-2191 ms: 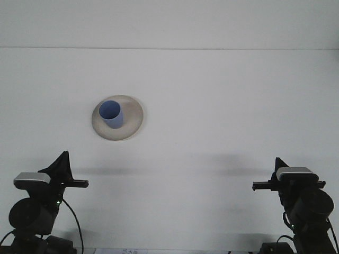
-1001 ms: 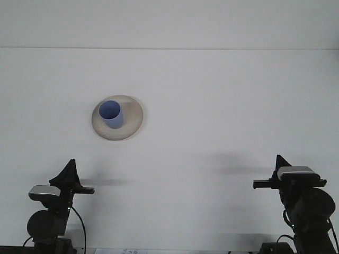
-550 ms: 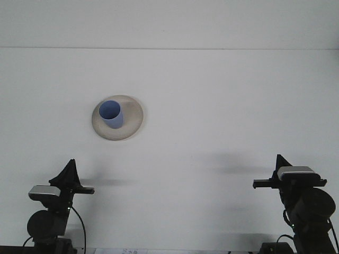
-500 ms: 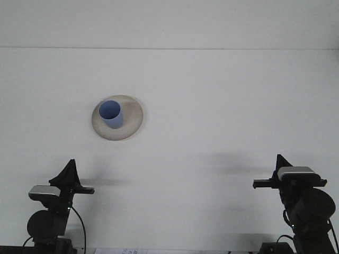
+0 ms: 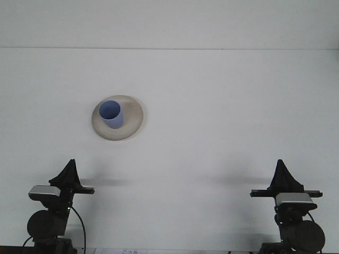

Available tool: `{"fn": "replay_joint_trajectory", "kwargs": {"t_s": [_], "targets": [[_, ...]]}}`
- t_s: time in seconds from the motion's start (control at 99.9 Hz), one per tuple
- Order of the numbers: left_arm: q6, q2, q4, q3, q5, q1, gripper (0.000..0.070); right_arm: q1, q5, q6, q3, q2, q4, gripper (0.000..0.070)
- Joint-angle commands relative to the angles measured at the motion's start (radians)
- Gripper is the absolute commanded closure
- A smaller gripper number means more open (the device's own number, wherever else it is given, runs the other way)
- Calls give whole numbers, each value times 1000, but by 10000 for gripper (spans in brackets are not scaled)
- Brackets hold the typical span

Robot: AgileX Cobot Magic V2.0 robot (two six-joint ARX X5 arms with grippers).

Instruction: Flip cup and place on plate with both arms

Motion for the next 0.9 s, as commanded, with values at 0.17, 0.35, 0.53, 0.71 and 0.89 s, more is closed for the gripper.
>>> {"fn": "replay_joint_trajectory", "kwargs": {"t_s": [0.17,0.35,0.53,0.71,0.89], "targets": [[-2,-1,9,-19,5,1,688,2,0,7,-136,-12,146,700],[-2,-1,10,-19,5,1,687,2,0,6,-192,-12,262,700],[-2,-1,10,-19,5,1,688,2,0,6,-192,-12,261,700],[-3,-1,10,-19,5,1,688,2,0,6,-192,-12,260,700],[-2,-1,10,-19,5,1,688,2,0,6,-192,-12,260,700]]}}
